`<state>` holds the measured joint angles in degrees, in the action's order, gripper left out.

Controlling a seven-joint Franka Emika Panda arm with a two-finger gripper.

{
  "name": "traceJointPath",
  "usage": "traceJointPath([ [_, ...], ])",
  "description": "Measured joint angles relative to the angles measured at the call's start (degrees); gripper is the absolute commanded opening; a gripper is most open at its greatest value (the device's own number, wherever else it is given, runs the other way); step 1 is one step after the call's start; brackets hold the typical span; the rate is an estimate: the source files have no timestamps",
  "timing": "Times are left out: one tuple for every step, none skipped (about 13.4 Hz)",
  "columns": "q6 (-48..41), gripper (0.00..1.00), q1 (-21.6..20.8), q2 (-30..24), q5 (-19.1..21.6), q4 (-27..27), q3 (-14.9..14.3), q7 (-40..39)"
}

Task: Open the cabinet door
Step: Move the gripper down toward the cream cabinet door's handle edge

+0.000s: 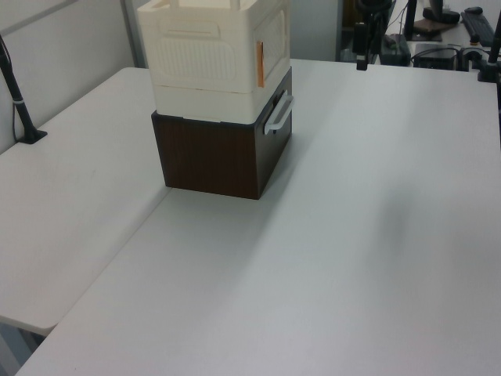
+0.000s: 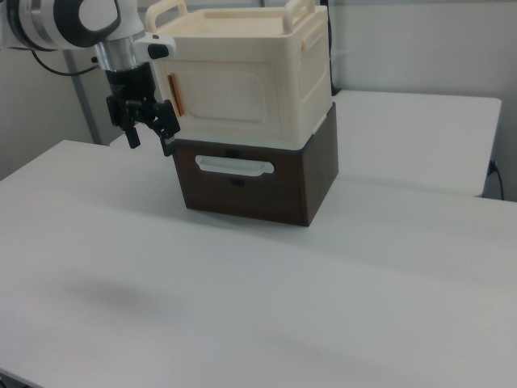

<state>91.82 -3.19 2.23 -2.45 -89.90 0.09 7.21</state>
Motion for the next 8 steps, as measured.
traceJointPath([
  [0.00,1.00,0.00,0.00,0.00,0.00,0.00,0.00],
  [0.00,1.00,0.00,0.00,0.00,0.00,0.00,0.00],
  [0.00,1.00,0.00,0.03,0.00,0.00,0.00,0.00],
  [0.00,1.00,-0.03,0.07,0.00,-0.01,0.00,0.00],
  [0.00,1.00,-0.10,0.11,0.00,-0.01,0.00,-0.01],
  [0.01,1.00,-0.23,0.27,0.00,-0.02,0.01,-0.05],
  [0.82,1.00,-0.35,0.49,0.00,0.04,0.04,-0.19],
  [2.96,1.00,-0.56,0.96,0.00,0.41,0.06,-0.83],
])
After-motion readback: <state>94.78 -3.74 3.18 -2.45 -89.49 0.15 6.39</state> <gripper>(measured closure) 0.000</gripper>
